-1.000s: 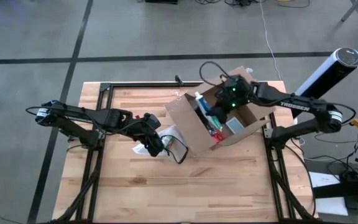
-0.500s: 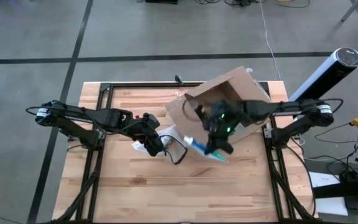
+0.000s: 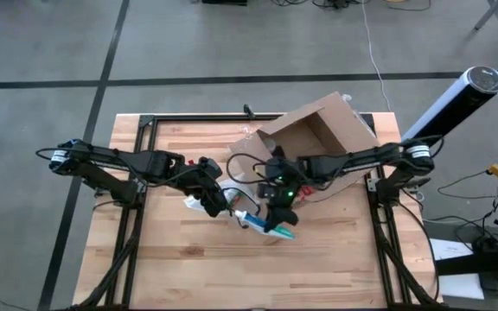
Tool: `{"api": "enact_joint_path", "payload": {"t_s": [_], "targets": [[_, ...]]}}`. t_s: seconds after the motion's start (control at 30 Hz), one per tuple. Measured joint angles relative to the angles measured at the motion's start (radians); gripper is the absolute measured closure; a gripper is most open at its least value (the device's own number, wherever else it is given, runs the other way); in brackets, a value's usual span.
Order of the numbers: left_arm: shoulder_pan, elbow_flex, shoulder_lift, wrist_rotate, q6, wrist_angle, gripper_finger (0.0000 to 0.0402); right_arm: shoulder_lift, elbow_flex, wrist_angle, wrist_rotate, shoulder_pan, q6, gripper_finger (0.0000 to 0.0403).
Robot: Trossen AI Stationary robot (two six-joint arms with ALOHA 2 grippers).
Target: Unpack boxes
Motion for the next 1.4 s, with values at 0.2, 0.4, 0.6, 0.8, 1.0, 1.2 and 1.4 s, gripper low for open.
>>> {"api": "enact_joint_path", "payload": {"t_s": [0.2, 0.4, 0.6, 0.8, 1.0, 1.2, 1.4], "targets": [[0.000, 0.000, -0.015, 0.007, 0.008, 0.032, 0.0402, 0.059, 0.000, 0.003, 0.078, -0.034, 0.112, 0.0403], [-0.008, 0.000, -0.041, 0.051, 0.008, 0.069, 0.0402, 0.060, 0.002, 0.036, 0.174, -0.081, 0.221, 0.0403], [-0.016, 0.000, -0.043, 0.069, 0.020, 0.076, 0.0402, 0.075, 0.078, 0.041, 0.209, -0.109, 0.272, 0.0403], [-0.016, 0.000, -0.032, 0.069, 0.043, 0.152, 0.0402, 0.120, 0.206, 0.036, 0.227, -0.110, 0.325, 0.0403], [-0.017, 0.000, -0.030, 0.070, 0.054, 0.166, 0.0402, 0.146, 0.259, -0.013, 0.250, -0.110, 0.343, 0.0403], [-0.023, 0.000, -0.030, 0.072, 0.072, 0.164, 0.0402, 0.160, 0.259, -0.035, 0.283, -0.112, 0.386, 0.0403], [-0.023, 0.000, -0.030, 0.093, 0.079, 0.164, 0.0402, 0.166, 0.259, -0.035, 0.318, -0.122, 0.400, 0.0403]]}}
